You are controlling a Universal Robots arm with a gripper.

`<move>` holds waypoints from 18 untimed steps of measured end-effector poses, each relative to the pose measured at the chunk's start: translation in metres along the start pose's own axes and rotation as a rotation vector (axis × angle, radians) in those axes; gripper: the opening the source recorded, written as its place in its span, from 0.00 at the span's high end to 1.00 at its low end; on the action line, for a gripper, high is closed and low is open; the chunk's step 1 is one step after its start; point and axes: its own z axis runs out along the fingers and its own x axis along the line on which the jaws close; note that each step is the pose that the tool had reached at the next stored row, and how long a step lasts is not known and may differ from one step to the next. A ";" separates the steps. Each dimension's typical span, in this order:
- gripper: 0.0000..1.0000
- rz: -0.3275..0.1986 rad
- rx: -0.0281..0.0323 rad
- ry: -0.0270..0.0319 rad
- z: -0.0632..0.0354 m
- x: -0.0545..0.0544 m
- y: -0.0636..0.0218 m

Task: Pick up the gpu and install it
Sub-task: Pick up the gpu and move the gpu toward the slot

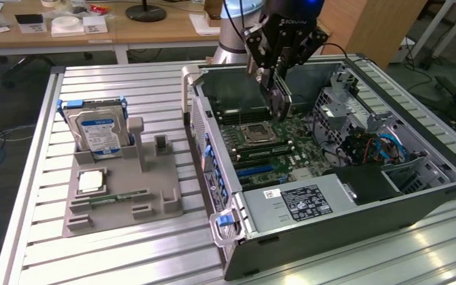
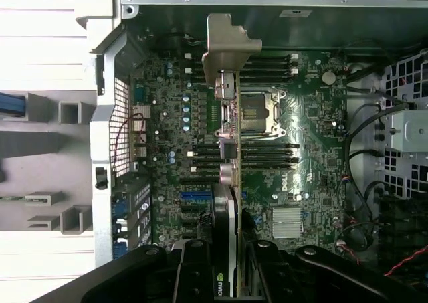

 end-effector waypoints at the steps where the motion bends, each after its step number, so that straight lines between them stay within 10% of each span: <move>1: 0.74 0.000 0.0000 -0.0001 0.0000 -0.001 0.0000; 18: 0.74 0.000 0.0000 0.0000 0.0003 -0.011 0.0004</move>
